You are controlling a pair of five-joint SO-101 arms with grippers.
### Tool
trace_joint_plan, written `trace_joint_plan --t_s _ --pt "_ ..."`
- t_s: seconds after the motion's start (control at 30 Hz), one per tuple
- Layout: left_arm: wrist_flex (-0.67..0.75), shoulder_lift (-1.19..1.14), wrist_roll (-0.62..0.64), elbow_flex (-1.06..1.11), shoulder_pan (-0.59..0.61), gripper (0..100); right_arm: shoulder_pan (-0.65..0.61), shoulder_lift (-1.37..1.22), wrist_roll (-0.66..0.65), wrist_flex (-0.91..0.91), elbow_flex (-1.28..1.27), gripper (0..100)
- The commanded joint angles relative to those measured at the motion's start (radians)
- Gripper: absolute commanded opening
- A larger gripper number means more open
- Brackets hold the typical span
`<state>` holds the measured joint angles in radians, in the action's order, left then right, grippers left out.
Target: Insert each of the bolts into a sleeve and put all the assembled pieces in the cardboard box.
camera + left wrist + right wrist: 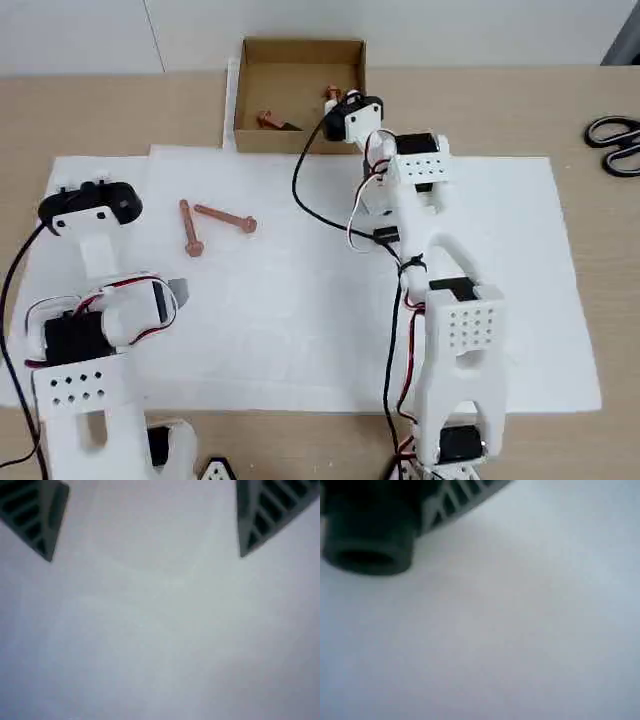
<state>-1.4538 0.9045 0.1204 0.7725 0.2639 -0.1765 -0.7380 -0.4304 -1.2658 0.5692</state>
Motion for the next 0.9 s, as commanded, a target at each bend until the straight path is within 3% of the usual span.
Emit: trace_joint_plan --t_s 0.0,0.27,0.4,0.57,0.87 --pt "0.020 0.015 -0.005 -0.004 0.003 23 0.018 0.111 -0.002 -0.099 0.080 5.7" --pt "0.020 0.015 -0.005 -0.007 0.000 23 0.012 0.363 0.000 -0.325 0.153 5.7" --pt "0.020 0.015 -0.005 -0.007 -0.002 23 0.004 0.484 0.064 -0.466 0.144 5.7" --pt "0.020 0.015 -0.005 -0.007 -0.002 23 -0.027 0.679 0.143 -0.473 0.031 5.7" --pt "0.020 0.015 -0.005 -0.007 -0.002 23 -0.127 1.150 0.104 -0.470 -0.377 5.7"
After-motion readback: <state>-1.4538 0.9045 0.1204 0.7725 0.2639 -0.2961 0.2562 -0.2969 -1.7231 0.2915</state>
